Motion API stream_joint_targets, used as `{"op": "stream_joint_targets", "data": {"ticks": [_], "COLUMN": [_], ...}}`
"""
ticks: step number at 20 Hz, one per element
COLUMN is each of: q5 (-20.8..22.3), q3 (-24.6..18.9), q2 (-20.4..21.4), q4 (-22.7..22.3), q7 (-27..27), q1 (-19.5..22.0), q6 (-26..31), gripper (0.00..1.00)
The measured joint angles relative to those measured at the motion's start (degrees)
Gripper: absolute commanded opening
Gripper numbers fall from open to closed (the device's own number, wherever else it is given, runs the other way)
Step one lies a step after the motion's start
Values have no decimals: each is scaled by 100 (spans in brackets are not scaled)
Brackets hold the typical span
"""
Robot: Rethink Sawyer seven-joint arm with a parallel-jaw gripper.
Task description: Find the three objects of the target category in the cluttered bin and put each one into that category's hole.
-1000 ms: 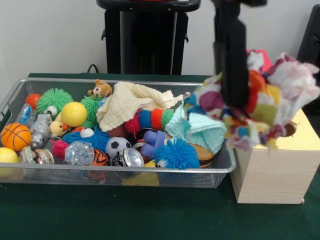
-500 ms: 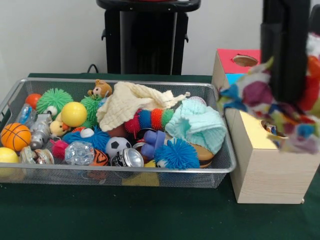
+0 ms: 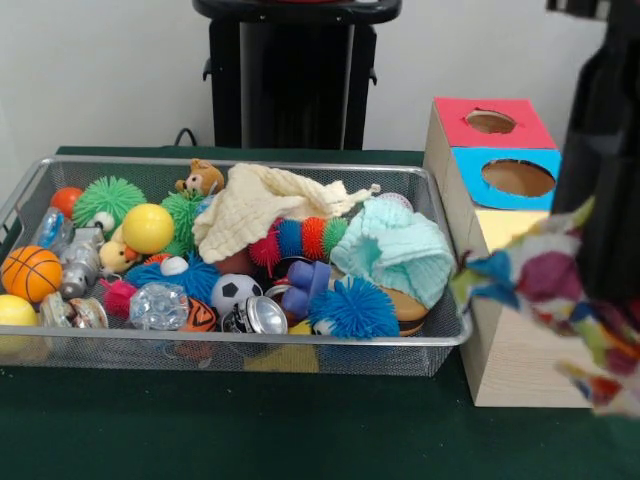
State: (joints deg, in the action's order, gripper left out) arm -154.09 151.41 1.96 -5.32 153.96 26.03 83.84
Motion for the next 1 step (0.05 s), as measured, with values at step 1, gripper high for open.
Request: {"op": "stream_joint_targets", "data": {"ticks": [1], "q5": [-63], "q3": [90], "q2": [4], "q4": [-8], "q7": [-63], "q1": [-1], "q6": [-147], "gripper": [0]}}
